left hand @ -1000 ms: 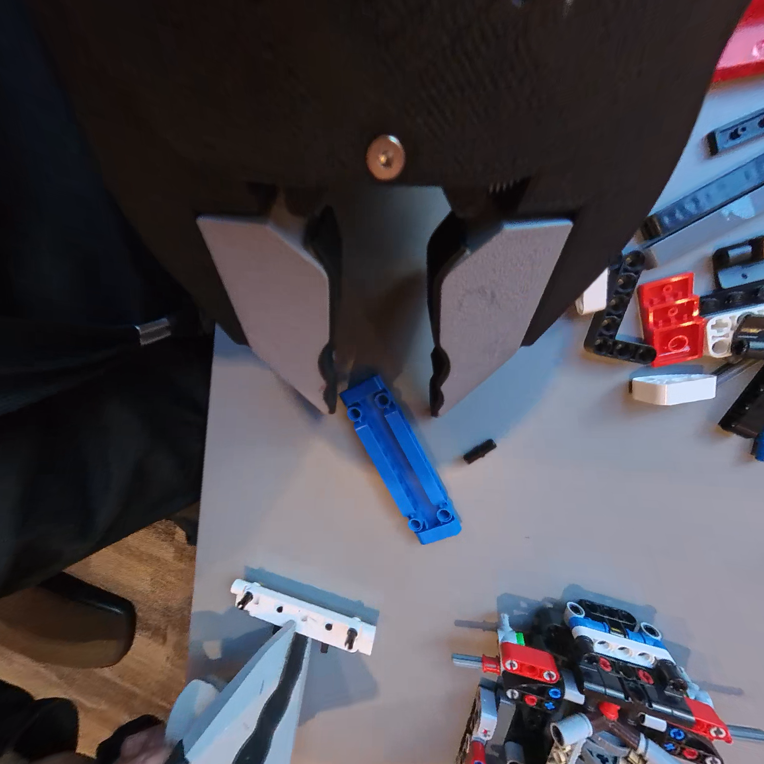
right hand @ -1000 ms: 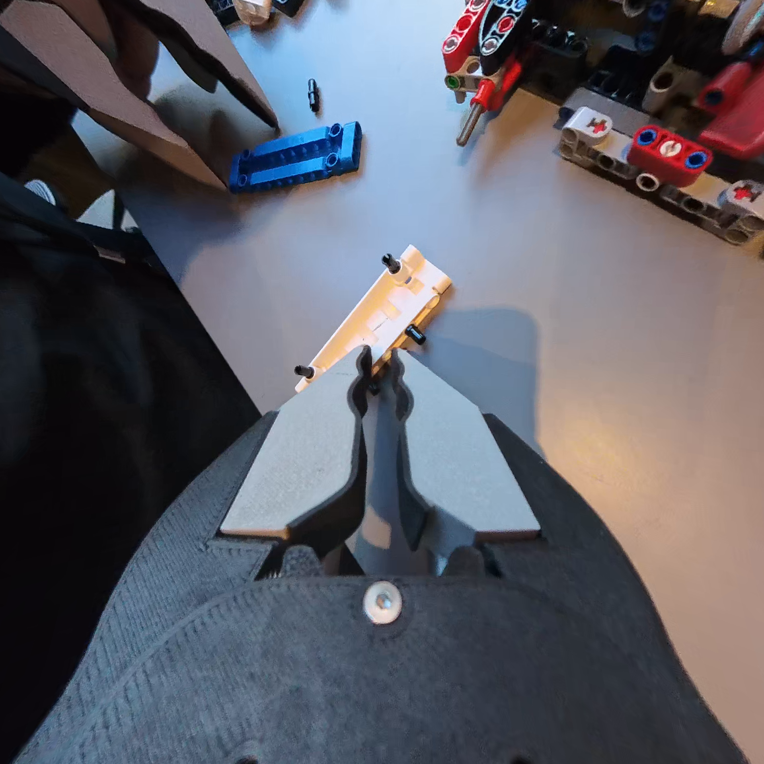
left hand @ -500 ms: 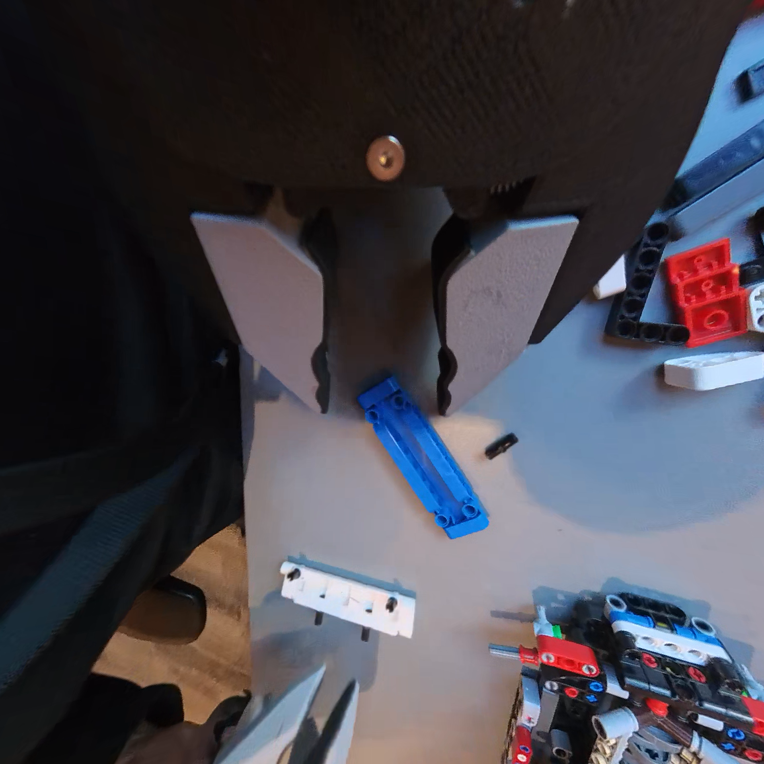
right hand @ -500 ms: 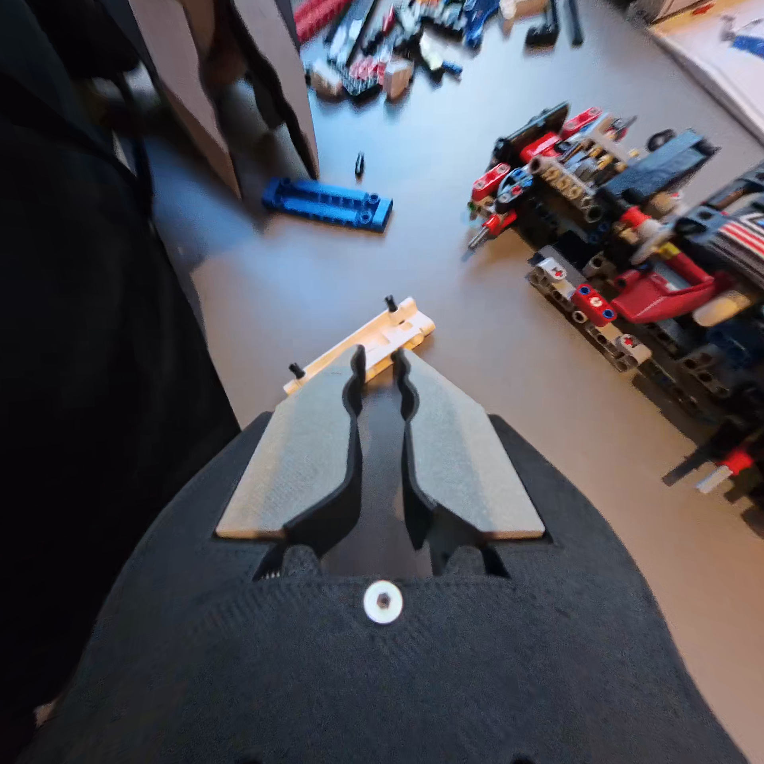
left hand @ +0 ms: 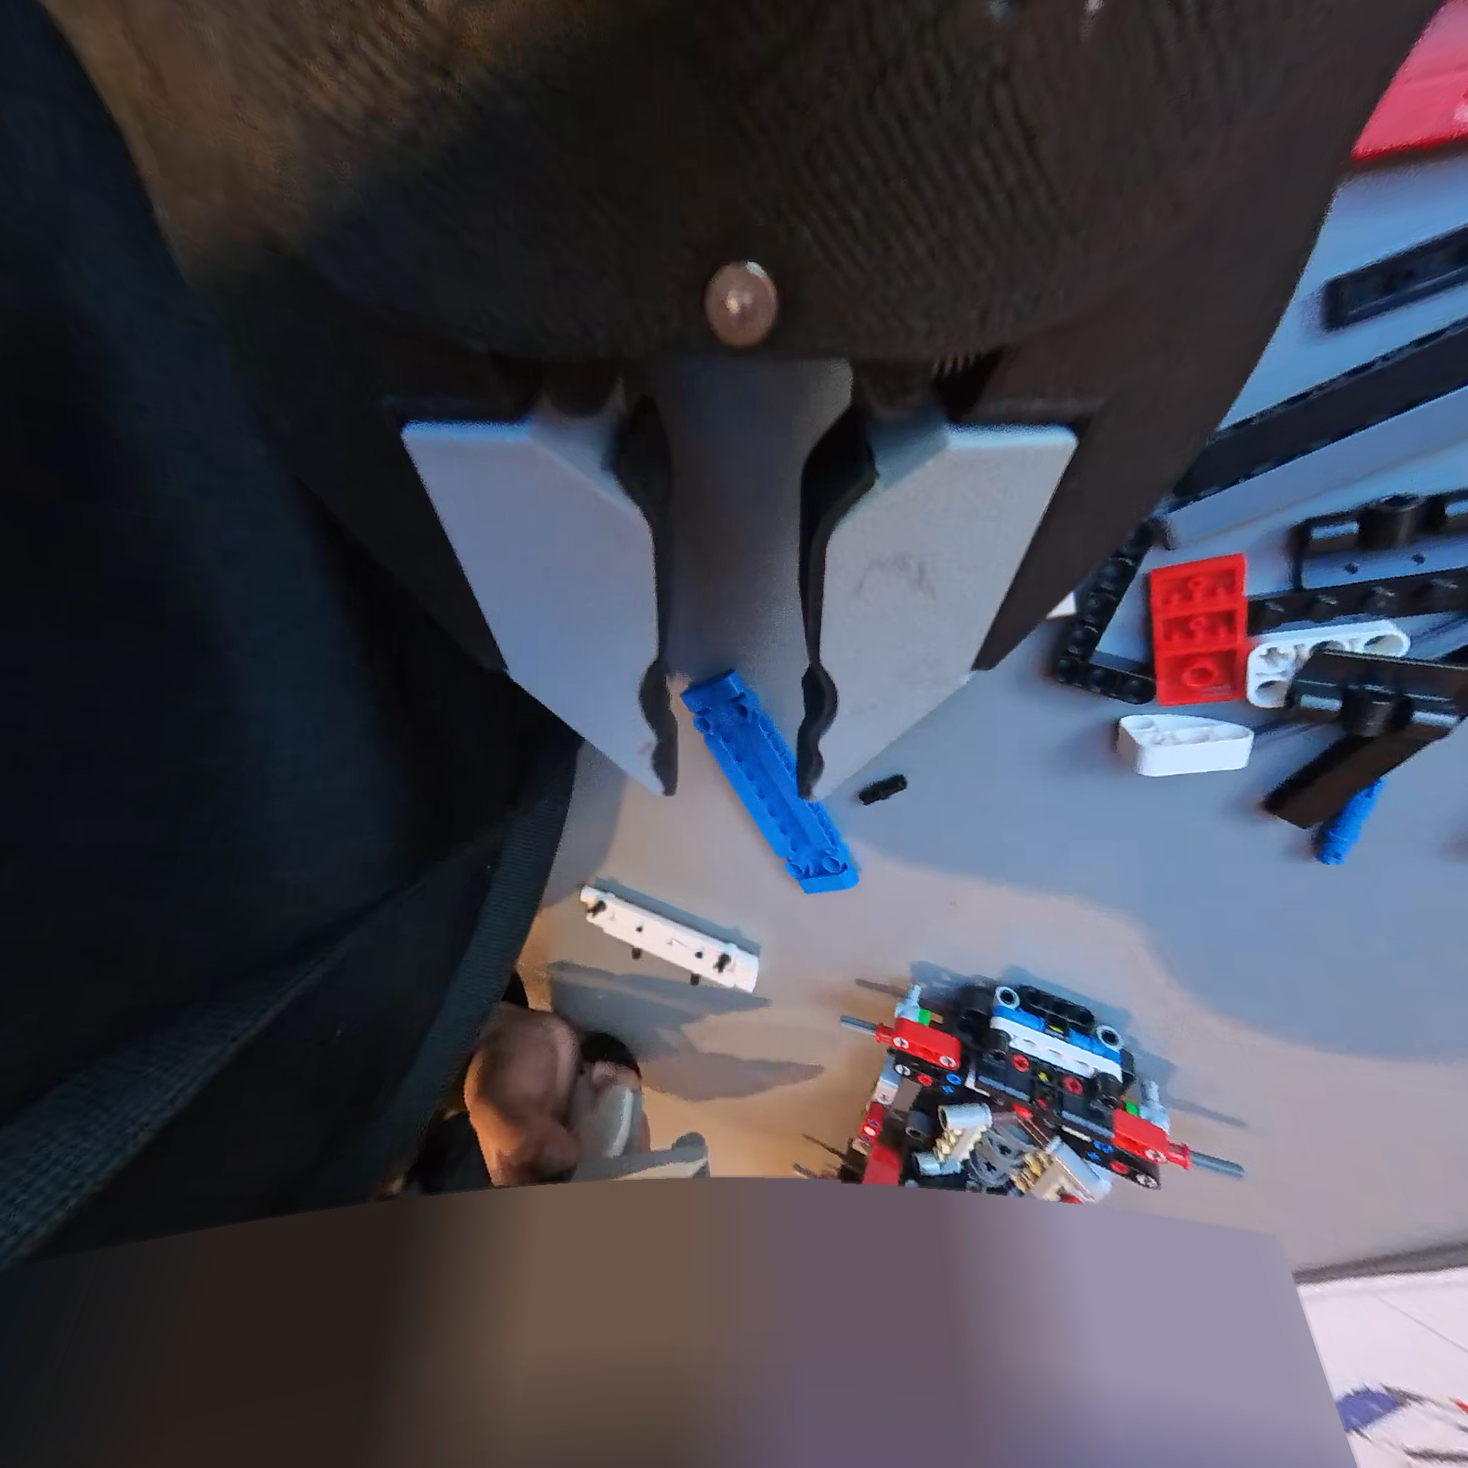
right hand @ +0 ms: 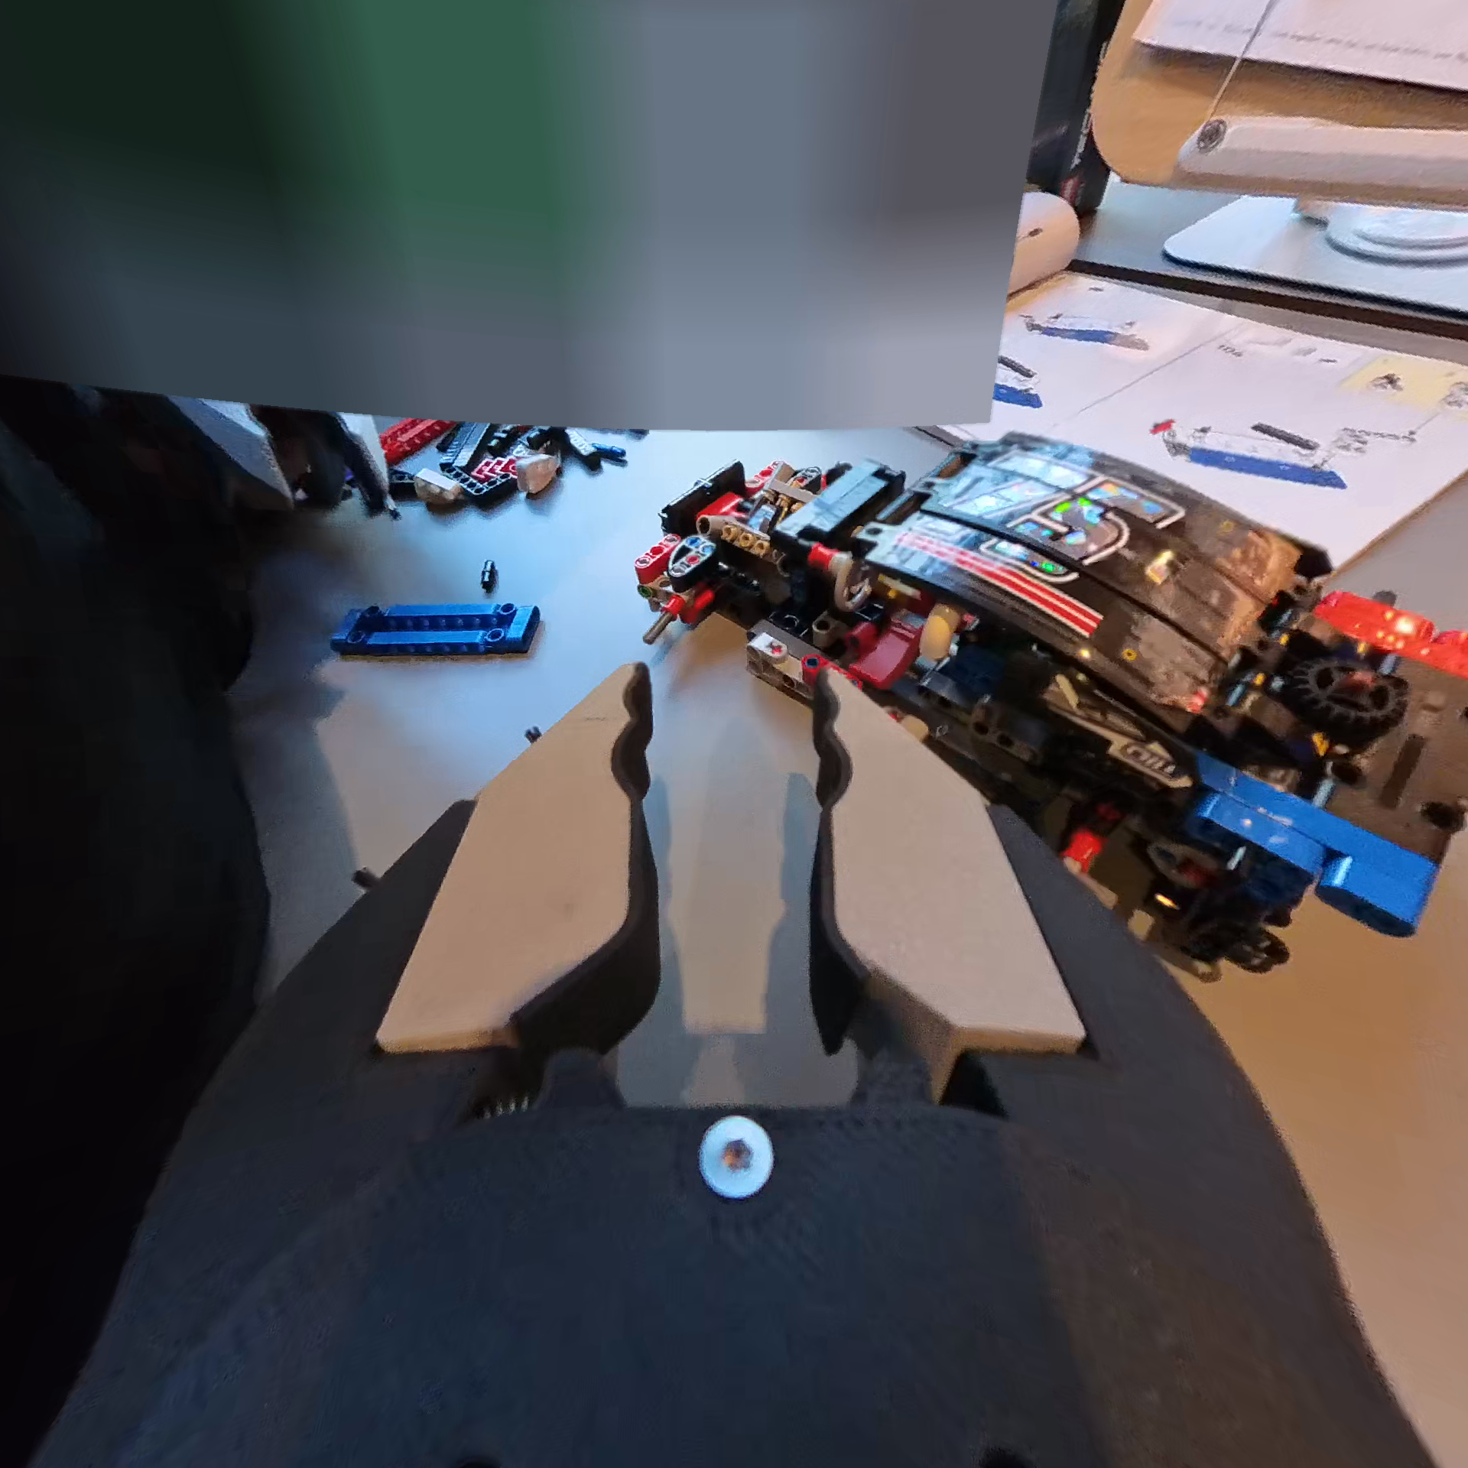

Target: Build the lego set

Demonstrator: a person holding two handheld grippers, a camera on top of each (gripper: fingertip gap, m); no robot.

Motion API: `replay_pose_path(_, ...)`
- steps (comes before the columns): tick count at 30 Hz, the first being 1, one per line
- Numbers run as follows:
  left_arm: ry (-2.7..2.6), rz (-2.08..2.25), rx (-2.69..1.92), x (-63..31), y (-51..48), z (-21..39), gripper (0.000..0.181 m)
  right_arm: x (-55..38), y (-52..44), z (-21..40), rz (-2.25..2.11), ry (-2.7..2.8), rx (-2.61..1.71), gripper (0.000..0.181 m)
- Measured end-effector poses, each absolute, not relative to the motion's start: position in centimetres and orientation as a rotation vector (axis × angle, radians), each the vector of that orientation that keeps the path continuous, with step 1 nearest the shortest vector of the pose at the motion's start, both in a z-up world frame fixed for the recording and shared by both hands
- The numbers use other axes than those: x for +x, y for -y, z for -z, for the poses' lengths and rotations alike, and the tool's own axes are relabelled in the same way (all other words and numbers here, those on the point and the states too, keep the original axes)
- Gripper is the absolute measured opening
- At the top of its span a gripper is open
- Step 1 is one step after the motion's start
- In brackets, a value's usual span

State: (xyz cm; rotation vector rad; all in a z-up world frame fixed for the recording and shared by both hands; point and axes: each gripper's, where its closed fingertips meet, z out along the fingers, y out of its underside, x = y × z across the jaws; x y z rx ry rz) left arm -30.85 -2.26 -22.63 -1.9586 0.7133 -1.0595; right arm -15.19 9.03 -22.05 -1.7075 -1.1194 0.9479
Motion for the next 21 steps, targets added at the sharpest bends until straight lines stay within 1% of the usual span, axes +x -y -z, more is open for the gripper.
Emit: replay_pose_path(21,-0.707,1.044,-1.904,-31.2,2.2,21.9,0.026,-15.9,-10.4,22.3,-0.850,1.097,-1.708,0.035)
